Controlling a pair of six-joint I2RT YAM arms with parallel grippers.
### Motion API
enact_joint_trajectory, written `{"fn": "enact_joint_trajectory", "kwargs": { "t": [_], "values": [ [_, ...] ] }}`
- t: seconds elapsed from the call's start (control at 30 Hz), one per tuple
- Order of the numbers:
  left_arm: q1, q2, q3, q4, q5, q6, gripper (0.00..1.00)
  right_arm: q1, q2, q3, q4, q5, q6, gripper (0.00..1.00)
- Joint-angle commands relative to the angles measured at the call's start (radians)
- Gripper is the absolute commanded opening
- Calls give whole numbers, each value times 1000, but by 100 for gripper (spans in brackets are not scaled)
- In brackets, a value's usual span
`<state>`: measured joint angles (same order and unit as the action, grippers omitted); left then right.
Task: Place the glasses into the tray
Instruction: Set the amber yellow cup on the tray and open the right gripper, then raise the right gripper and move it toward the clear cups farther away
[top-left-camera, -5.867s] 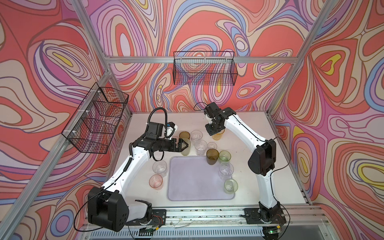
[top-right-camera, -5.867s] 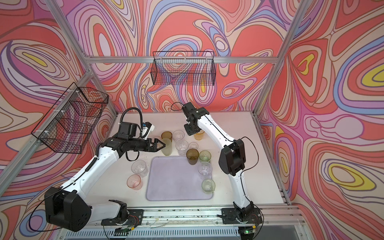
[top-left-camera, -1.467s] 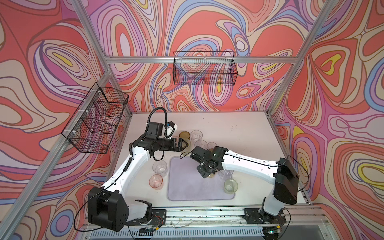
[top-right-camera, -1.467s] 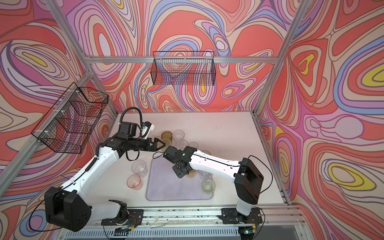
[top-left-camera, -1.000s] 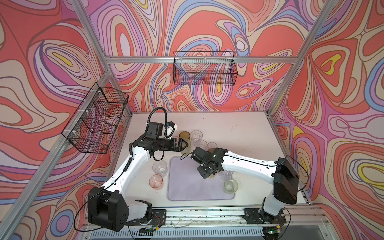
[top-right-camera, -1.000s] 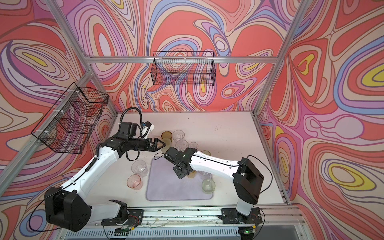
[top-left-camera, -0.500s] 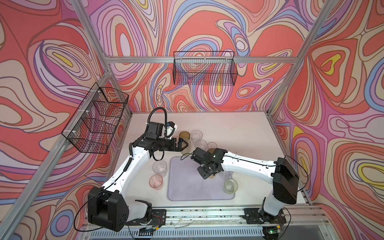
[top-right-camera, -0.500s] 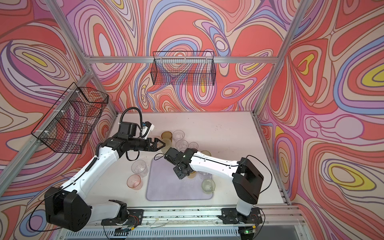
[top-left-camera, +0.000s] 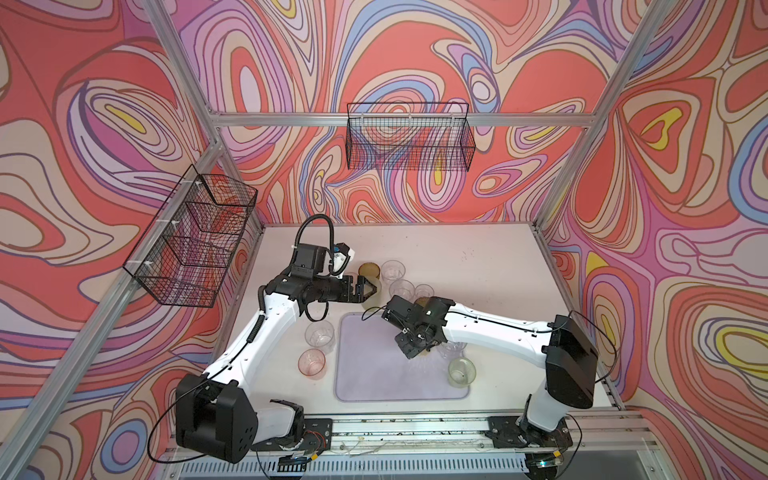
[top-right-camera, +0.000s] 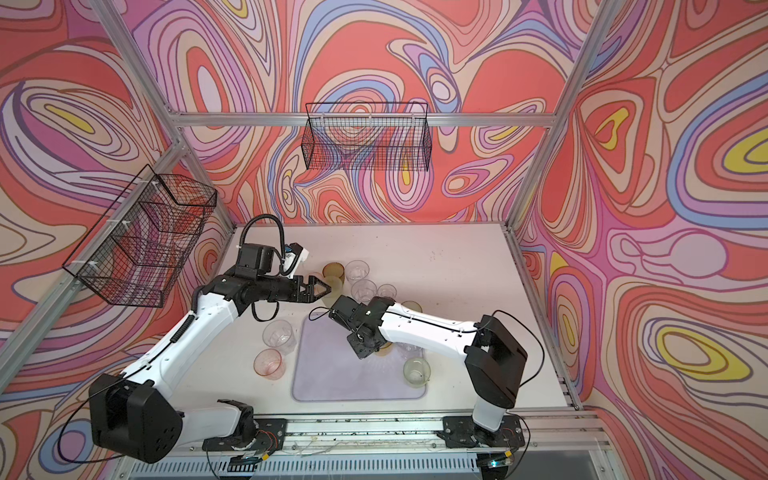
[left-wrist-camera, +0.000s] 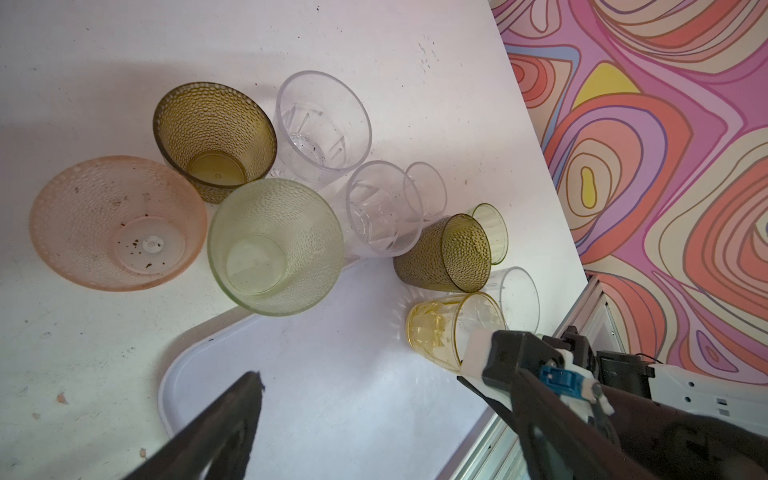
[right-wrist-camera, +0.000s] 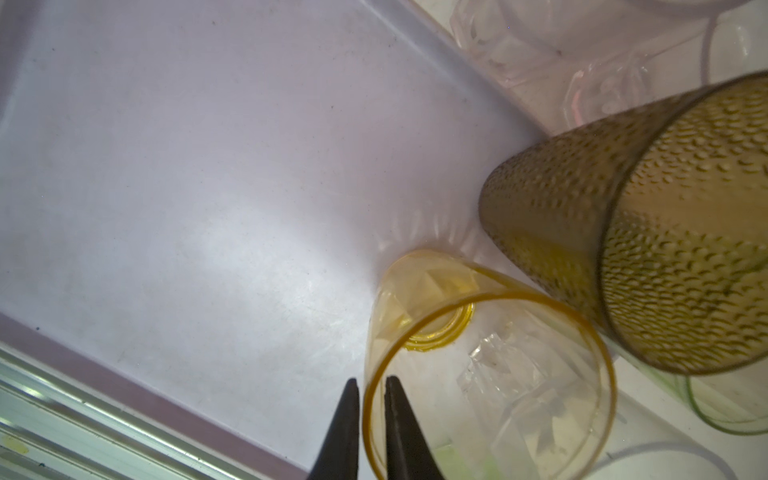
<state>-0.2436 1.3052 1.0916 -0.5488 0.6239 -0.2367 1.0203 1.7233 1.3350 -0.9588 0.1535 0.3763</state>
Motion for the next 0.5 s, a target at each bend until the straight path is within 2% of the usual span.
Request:
{"fn": "enact_joint_trajectory", "kwargs": {
  "t": [0.0,0.27,0.47],
  "values": [
    [-1,9,-2,17,0,4,96,-6,-36,19,-23,10,11,16],
    [-2,9,-4,15,-3,5,96,-6,-56,96,-79,9,15,31],
    [-2,8,-3,14,-7,5,96,-7,-52,204,-155,38,18,35]
  ]
}}
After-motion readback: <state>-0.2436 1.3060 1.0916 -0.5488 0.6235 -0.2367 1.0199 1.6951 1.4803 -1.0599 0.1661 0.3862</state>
